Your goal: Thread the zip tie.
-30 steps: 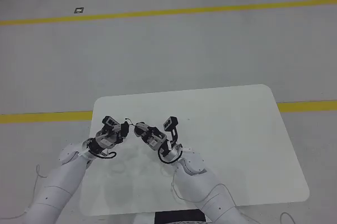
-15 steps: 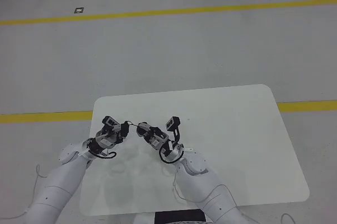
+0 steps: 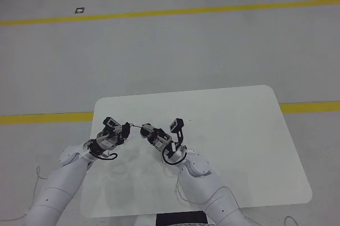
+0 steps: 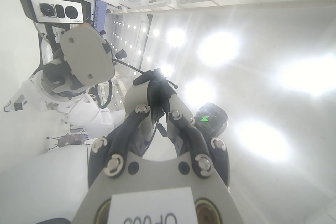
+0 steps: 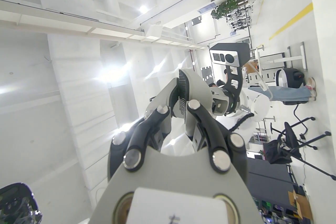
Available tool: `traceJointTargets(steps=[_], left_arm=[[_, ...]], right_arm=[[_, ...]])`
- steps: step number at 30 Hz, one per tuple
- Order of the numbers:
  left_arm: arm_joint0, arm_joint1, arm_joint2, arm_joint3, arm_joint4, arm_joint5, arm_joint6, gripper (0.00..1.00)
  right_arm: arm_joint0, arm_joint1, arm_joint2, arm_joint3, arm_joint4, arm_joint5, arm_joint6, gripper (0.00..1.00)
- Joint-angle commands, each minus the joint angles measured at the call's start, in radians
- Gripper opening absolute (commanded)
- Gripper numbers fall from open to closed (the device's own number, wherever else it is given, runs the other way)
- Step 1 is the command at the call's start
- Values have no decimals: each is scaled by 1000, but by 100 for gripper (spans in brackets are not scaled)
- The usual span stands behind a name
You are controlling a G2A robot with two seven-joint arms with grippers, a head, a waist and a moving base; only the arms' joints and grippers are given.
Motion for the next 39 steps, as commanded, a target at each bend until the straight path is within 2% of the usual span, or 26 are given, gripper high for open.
traceJointTargets(steps=[1, 39], left_arm=[[0, 0, 0, 0, 0, 0, 0, 0], [0, 0, 0, 0, 0, 0, 0, 0]], right_arm=[[0, 0, 2, 2, -2, 0, 0, 0], [28, -3, -5, 82, -43, 0, -39, 0]])
